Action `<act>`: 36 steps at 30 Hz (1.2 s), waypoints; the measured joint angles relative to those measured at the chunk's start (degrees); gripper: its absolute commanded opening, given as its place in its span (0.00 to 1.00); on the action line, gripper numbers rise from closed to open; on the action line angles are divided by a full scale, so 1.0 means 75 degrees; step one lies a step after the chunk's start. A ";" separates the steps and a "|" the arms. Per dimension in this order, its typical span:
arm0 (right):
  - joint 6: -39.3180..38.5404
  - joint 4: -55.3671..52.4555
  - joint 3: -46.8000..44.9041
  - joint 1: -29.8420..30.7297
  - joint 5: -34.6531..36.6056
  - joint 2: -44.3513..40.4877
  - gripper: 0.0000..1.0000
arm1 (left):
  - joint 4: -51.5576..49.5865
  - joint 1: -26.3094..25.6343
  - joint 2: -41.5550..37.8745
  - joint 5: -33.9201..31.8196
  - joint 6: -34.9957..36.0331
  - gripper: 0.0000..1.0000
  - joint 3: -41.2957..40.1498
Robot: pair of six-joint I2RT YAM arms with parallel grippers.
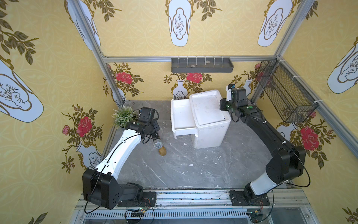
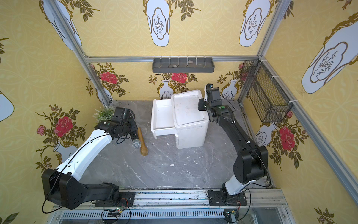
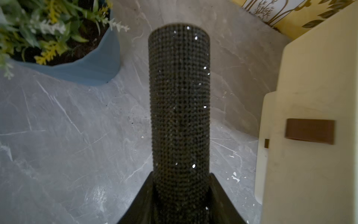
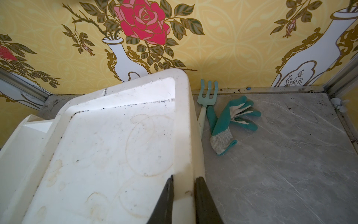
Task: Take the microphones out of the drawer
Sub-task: Place the microphone at the center of the board.
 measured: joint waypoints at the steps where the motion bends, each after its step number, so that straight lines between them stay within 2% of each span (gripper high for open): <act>1: -0.0009 0.0000 -0.0003 0.0006 0.0017 0.0000 0.00 | 0.0108 0.0044 -0.0012 0.0038 0.0038 0.24 -0.0195; 8: -0.0015 -0.0041 0.0003 0.0015 0.0058 0.0006 0.00 | 0.0863 0.0216 0.0157 0.0344 0.0294 0.24 -0.1440; 13: -0.0015 -0.0052 0.0009 0.0017 0.0082 0.0017 0.00 | 0.1323 0.0350 0.0405 0.0519 0.0373 0.24 -0.1903; 36: -0.0015 -0.0029 -0.0020 0.0017 0.0079 0.0020 0.00 | 0.2285 0.0530 0.1632 0.0391 0.0831 0.26 -0.2658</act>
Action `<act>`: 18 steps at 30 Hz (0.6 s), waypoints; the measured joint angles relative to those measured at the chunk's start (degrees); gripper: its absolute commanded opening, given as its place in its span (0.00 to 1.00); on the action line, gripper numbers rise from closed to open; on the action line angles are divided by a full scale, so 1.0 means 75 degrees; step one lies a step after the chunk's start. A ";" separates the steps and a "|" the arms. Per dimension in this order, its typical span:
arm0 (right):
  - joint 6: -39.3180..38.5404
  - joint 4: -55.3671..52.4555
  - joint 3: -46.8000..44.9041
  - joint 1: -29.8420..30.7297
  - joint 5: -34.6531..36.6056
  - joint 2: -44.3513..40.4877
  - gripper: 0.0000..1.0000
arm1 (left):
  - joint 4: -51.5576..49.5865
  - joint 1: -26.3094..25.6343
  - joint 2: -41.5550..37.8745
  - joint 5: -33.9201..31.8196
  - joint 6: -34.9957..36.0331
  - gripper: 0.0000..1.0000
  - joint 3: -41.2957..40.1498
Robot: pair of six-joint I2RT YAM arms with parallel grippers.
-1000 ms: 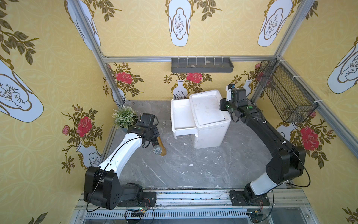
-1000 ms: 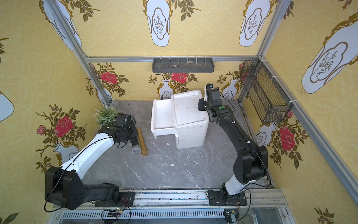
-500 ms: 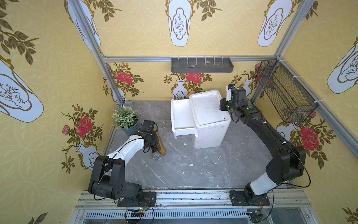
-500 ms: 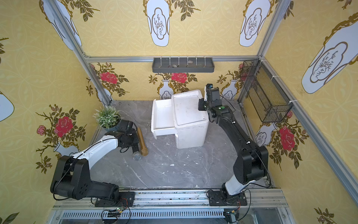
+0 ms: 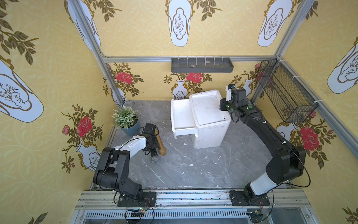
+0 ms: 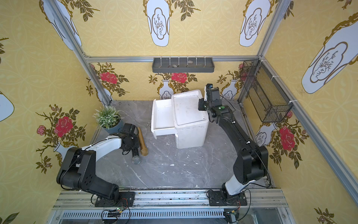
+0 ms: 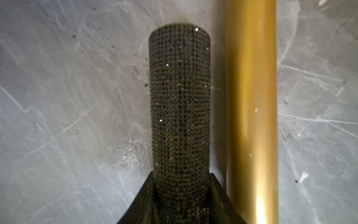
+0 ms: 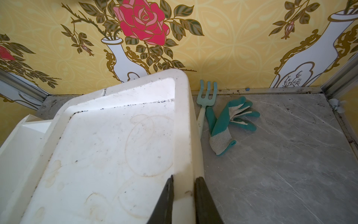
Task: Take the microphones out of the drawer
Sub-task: Place the microphone at the center of the board.
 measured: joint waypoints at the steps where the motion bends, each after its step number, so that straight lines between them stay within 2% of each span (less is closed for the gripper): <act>1: 0.0000 -0.0003 0.0006 0.0000 0.0000 0.0003 0.00 | 0.0052 0.0003 0.0020 0.0000 0.0000 0.27 -0.0020; 8: 0.0006 -0.0038 0.0041 0.0000 0.0000 0.0058 0.00 | 0.0350 0.0017 0.0128 -0.0006 0.0000 0.32 -0.0082; 15: 0.0012 -0.0108 0.0143 0.0003 0.0012 0.0105 0.01 | 0.0411 0.0017 0.0131 -0.0064 0.0026 0.47 -0.0093; 18: 0.0012 -0.0122 0.0157 0.0006 0.0020 0.0125 0.01 | 0.0361 0.0020 0.0119 -0.0064 0.0017 0.49 -0.0093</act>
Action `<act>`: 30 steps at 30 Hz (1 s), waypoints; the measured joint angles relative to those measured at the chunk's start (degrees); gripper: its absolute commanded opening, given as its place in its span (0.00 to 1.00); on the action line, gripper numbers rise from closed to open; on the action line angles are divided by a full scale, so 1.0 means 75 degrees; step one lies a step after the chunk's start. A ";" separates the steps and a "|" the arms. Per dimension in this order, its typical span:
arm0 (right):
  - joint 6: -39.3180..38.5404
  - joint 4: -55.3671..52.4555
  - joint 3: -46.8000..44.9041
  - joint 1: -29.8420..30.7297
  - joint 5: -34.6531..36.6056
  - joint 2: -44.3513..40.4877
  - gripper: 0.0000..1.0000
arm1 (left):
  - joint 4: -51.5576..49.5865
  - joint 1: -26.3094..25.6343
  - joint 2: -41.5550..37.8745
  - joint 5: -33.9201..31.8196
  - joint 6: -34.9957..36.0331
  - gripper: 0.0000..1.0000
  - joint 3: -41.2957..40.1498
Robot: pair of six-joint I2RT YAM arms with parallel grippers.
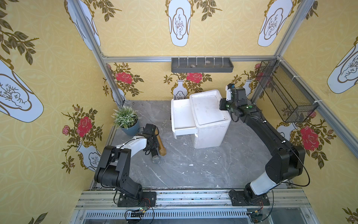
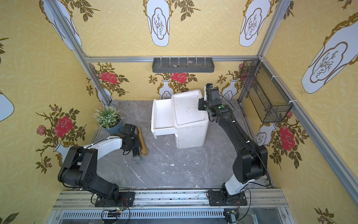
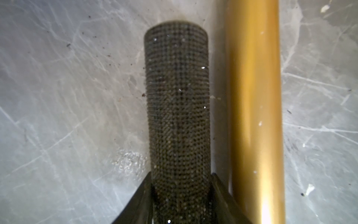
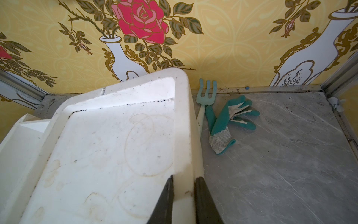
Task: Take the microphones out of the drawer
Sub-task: Place the microphone at the center of the board, then close the drawer in the storage box.
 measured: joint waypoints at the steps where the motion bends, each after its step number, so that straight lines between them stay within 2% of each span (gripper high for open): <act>1: 0.0000 -0.0009 0.0003 0.0000 0.0003 0.0009 0.01 | -0.0064 0.0000 -0.0017 -0.0015 -0.0017 0.50 0.0003; 8: -0.0003 -0.0009 0.0023 0.0003 0.0009 0.0044 0.01 | -0.0565 0.0006 -0.0644 -0.0117 -0.0017 0.55 0.0117; 14: -0.0006 -0.0009 0.0029 0.0009 0.0012 0.0047 0.01 | -0.1072 0.0006 -0.1460 -0.0219 -0.0020 0.53 0.0469; 17: -0.0006 -0.0009 0.0020 0.0015 0.0017 0.0029 0.01 | -0.1209 0.0006 -0.1868 -0.0166 -0.0020 0.43 0.0731; 21: -0.0009 0.0000 -0.0006 0.0023 0.0035 0.0006 0.01 | -0.1370 0.0006 -0.2250 0.0114 -0.0017 0.15 0.1207; 24: -0.0009 0.0017 -0.0006 0.0038 0.0061 0.0003 0.01 | -0.1326 0.0006 -0.2390 0.0361 -0.0020 0.00 0.1571; 30: -0.0012 0.0017 -0.0003 0.0058 0.0090 -0.0009 0.01 | -0.0906 0.0006 -0.2113 0.1061 -0.0032 0.00 0.2194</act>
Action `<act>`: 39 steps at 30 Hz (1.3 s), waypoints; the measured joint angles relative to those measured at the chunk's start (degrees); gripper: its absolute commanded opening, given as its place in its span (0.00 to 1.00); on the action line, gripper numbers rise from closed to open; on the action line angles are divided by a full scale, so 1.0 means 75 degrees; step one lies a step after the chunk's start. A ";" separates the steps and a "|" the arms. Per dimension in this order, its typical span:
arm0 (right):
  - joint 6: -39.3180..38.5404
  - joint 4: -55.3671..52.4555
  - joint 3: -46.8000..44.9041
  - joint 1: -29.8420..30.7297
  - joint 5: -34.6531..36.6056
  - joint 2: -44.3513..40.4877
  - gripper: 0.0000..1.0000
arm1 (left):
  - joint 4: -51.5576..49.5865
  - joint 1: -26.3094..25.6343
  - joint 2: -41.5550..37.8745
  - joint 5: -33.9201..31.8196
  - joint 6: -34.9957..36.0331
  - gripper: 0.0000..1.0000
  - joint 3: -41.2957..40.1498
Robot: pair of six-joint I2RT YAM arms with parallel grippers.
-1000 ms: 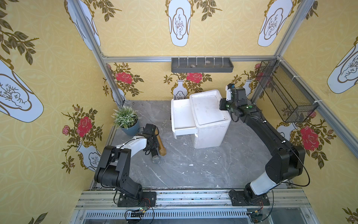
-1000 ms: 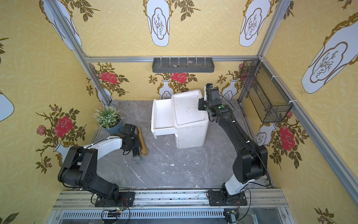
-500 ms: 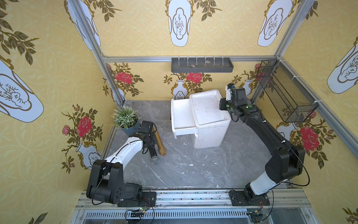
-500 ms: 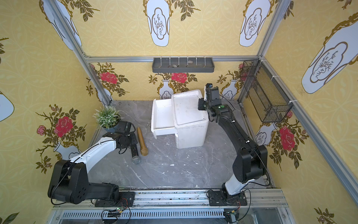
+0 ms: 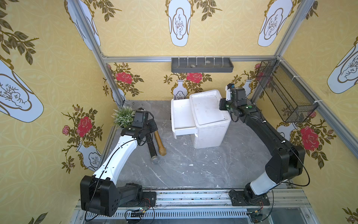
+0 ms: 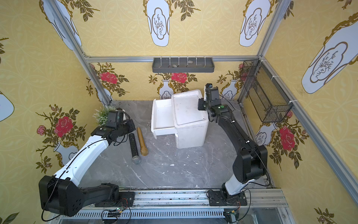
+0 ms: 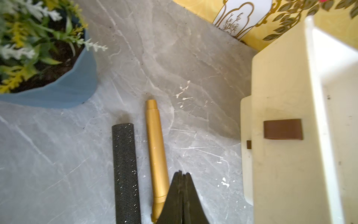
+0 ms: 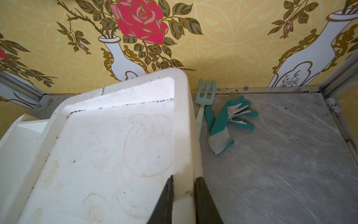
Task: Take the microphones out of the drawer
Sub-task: Close the drawer in the storage box.
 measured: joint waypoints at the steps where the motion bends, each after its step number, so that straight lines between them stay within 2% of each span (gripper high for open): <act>1: 0.0000 0.0000 0.0003 0.0006 0.0012 0.0000 0.01 | 0.0111 0.0000 0.0117 0.0169 -0.0052 0.00 0.0099; 13: 0.0035 -0.0012 0.0073 0.0050 0.0087 0.0064 0.01 | 0.1693 0.0119 0.1469 0.2311 -0.0810 0.00 0.0597; 22: 0.0044 0.0003 0.0122 0.0070 0.0090 0.0163 0.01 | 0.2378 0.0122 0.1725 0.3445 -0.1259 0.00 0.0551; 29: 0.0044 -0.0009 0.0143 0.0079 0.0105 0.0172 0.01 | 0.2844 0.0070 0.1798 0.3908 -0.1684 0.00 0.0318; 39: 0.0070 -0.0026 0.0178 0.0093 0.0152 0.0163 0.01 | 0.3124 -0.0323 0.1891 0.4051 -0.1999 0.00 0.0318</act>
